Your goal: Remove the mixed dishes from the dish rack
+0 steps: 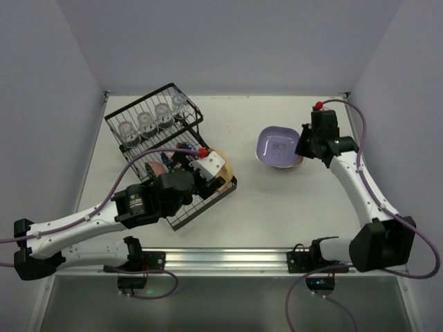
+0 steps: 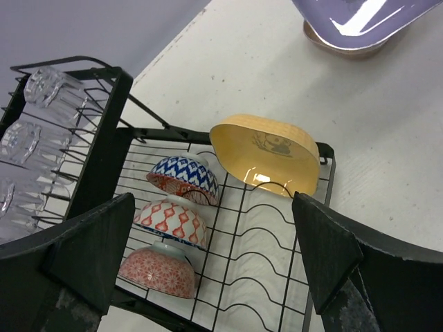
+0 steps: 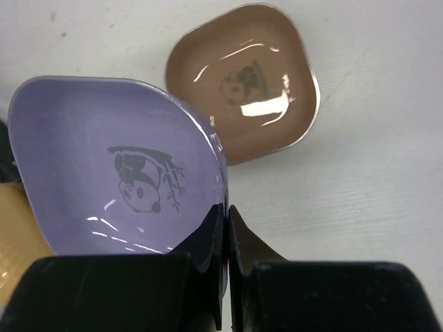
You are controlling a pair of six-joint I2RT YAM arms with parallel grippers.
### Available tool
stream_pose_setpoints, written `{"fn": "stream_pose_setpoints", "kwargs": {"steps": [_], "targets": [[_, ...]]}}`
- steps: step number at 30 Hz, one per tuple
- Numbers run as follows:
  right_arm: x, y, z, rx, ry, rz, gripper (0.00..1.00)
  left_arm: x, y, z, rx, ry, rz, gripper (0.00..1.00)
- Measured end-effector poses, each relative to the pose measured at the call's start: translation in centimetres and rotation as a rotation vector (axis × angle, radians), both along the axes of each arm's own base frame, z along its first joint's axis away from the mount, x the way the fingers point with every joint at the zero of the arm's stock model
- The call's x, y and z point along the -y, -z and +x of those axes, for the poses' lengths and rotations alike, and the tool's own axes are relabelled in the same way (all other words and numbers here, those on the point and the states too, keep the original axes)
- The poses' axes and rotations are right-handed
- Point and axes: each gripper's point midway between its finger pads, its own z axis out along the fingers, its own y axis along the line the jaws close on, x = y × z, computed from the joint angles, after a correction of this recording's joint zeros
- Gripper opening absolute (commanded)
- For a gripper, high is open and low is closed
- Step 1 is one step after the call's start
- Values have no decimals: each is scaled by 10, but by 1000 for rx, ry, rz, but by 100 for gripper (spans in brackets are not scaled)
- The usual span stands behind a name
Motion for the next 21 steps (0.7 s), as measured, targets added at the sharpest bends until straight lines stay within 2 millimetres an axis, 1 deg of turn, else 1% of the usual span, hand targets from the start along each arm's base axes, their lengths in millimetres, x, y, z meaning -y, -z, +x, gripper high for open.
{"fn": "stream_pose_setpoints", "kwargs": {"steps": [2, 4, 6, 9, 11, 13, 15, 18, 21], "targets": [[15, 7, 18, -21, 13, -45, 0, -5, -2, 1, -4, -20, -38, 100], [27, 16, 32, -51, 20, -77, 0, -7, 2, 1, -17, -29, -49, 100], [39, 29, 50, -94, 16, -110, 0, -6, 8, 0, -34, -29, -42, 100], [46, 49, 71, -149, -17, -148, 0, -5, 16, -2, -58, -25, -35, 100], [46, 62, 78, -179, -42, -169, 0, -5, 20, -3, -70, -23, -33, 100], [47, 76, 78, -215, -68, -188, 0, -6, 24, -4, -81, -22, -29, 100], [48, 84, 77, -239, -91, -203, 0, -7, 28, -5, -90, -21, -23, 100], [49, 87, 79, -241, -111, -218, 0, -11, 36, -9, -104, -10, -11, 100], [50, 87, 80, -235, -122, -230, 0, -12, 39, -12, -113, 2, -13, 100]]}}
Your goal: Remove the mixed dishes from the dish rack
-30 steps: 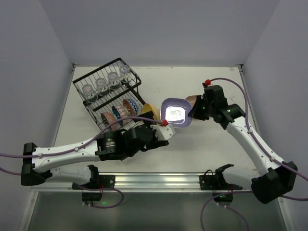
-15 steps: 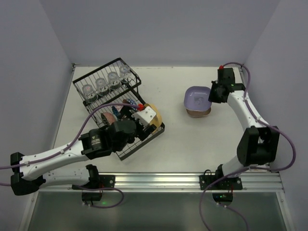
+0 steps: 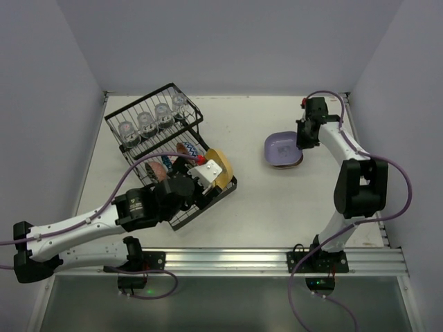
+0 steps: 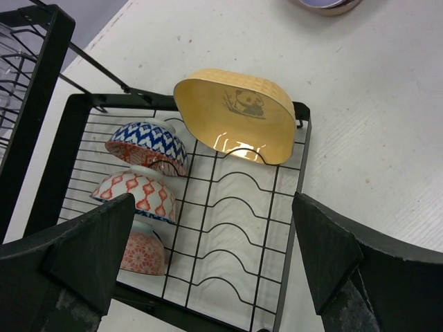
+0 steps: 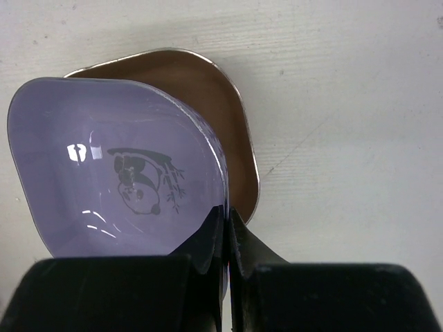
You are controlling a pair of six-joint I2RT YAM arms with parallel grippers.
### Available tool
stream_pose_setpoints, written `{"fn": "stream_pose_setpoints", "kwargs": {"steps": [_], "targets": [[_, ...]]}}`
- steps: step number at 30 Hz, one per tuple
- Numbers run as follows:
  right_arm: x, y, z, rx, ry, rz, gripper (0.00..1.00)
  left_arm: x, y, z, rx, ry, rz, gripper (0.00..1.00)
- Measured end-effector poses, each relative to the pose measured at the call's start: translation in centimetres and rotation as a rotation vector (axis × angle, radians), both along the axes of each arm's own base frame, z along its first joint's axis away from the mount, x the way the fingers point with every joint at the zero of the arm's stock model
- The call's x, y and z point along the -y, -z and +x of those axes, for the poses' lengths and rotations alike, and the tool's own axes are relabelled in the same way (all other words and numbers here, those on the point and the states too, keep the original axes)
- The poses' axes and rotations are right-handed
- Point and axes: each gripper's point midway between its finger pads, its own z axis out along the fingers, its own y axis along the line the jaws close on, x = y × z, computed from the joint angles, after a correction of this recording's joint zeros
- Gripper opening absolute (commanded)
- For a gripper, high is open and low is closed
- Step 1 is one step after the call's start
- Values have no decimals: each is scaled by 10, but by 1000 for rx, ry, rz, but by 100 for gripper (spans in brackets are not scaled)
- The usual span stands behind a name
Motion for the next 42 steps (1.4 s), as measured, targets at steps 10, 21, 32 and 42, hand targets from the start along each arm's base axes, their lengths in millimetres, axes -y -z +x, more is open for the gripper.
{"fn": "stream_pose_setpoints", "kwargs": {"steps": [10, 21, 32, 42], "targets": [[2, 18, 7, -35, -10, -19, 46, 5, 7, -6, -41, 22, -33, 100], [10, -26, 3, 49, 83, -29, 99, 15, 6, 1, -119, -90, -216, 100], [-60, -148, -68, 469, 56, 498, 99, 34, 37, 40, -296, -490, -499, 100], [-104, -118, -115, 362, -9, 789, 99, 46, 49, 91, -462, -753, -765, 97]]}}
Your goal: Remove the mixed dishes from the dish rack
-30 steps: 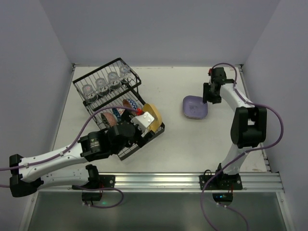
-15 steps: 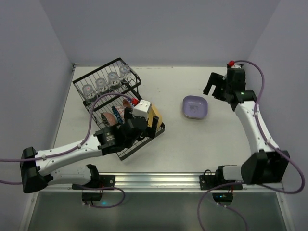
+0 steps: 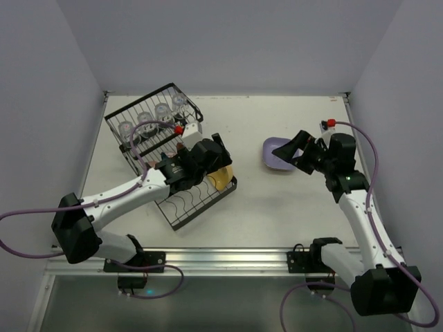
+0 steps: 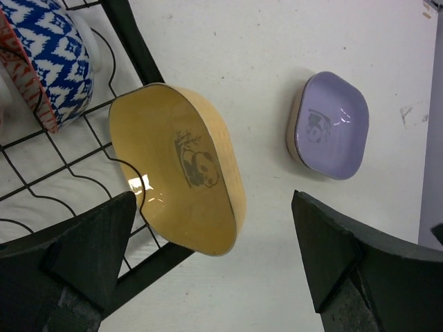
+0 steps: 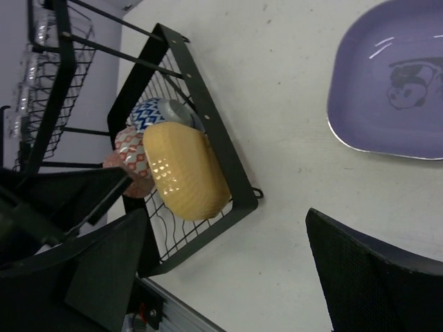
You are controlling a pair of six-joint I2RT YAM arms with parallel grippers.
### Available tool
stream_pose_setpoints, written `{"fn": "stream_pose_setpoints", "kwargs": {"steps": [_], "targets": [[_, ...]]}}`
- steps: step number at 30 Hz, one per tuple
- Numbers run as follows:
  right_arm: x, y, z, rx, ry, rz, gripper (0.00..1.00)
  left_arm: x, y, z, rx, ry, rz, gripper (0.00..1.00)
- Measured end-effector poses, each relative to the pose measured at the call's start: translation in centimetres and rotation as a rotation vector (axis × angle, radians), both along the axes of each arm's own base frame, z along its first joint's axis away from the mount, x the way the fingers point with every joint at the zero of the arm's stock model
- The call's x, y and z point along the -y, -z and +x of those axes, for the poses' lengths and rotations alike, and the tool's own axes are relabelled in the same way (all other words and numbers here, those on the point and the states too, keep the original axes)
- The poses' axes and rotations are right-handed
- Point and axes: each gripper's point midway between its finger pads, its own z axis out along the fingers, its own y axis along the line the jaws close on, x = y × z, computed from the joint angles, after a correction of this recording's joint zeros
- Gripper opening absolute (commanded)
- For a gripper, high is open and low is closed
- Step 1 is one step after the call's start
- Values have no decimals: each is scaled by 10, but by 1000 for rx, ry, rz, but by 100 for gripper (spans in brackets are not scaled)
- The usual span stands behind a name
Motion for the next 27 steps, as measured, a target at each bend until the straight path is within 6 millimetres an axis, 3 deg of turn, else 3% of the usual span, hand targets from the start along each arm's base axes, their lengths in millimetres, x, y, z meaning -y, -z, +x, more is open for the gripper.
{"fn": "stream_pose_setpoints", "kwargs": {"steps": [6, 7, 8, 12, 27], "targets": [[-9, -46, -25, 174, -60, 51, 99, 7, 23, 7, -17, 16, -66, 84], [-11, -52, -30, 197, -74, 60, 99, 11, 23, 9, -14, 26, -83, 75], [-12, -55, -32, 210, -83, 67, 99, 16, 24, 10, -12, 36, -99, 72], [-18, -59, -41, 226, -121, 90, 99, 28, 28, 21, -3, 63, -151, 64], [-20, -60, -49, 222, -153, 88, 99, 29, 40, 32, -6, 53, -260, 23]]}}
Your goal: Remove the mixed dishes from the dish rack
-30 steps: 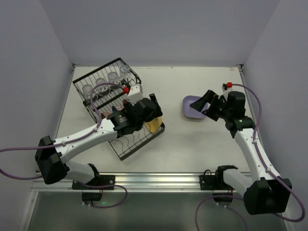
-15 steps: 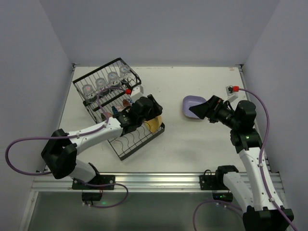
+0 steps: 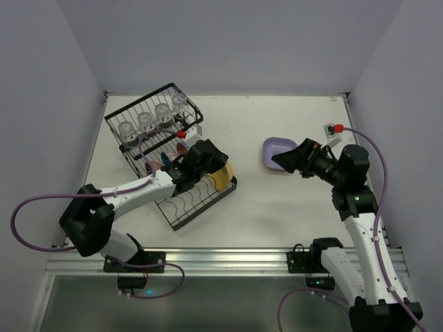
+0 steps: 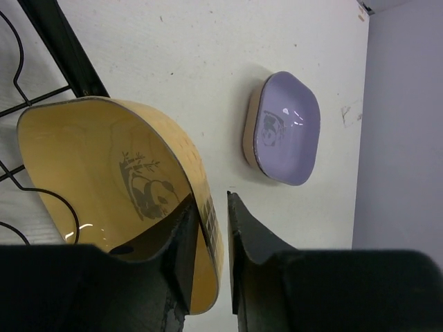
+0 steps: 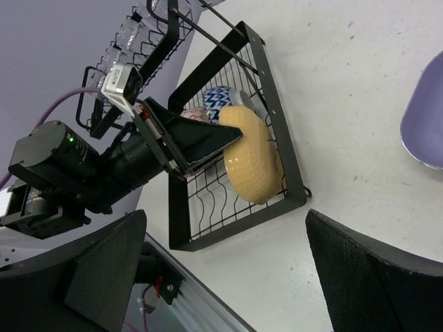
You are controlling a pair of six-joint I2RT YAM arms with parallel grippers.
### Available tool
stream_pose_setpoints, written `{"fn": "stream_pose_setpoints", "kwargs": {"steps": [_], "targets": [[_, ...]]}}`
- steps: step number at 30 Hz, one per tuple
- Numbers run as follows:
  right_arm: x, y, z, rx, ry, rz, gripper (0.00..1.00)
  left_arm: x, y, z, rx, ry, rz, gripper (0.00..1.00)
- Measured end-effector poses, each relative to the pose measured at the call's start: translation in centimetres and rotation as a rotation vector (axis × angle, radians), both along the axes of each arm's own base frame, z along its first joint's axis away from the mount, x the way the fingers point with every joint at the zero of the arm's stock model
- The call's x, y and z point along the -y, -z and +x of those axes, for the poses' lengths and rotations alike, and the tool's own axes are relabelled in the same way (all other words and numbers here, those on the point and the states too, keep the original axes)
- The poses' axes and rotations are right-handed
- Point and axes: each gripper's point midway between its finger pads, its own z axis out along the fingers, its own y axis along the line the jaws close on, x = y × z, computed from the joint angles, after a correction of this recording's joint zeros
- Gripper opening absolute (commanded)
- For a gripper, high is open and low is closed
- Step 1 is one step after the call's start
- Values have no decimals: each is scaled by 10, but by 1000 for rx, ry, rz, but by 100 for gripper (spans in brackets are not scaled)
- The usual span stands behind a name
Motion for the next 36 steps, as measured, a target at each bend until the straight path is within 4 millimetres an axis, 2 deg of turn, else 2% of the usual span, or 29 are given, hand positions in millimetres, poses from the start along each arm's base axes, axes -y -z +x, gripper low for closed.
{"fn": "stream_pose_setpoints", "kwargs": {"steps": [2, 3, 5, 13, 19, 23, 31, 36], "targets": [[0, 0, 0, 1, -1, 0, 99, 0, 2, 0, -3, -4, -7, 17], [0, 0, 0, 1, -1, 0, 99, -1, 3, 0, -5, -8, -10, 8], [0, -1, -1, 4, -1, 0, 99, 0, 2, 1, -11, -14, -30, 0], [0, -12, -6, 33, -5, 1, 99, 2, 7, 0, -10, -18, -94, 0], [-1, -18, -11, 53, -14, 1, 99, 5, 0, -3, 22, -2, -159, 0], [-2, -23, -16, 69, -26, 1, 99, 9, -15, -3, 75, 20, -223, 0], [-2, -29, -18, 83, -31, -8, 99, 27, -64, -7, 216, 123, -352, 0], [3, -37, -19, 88, 4, -17, 99, 45, -80, -20, 311, 268, -249, 0]]}}
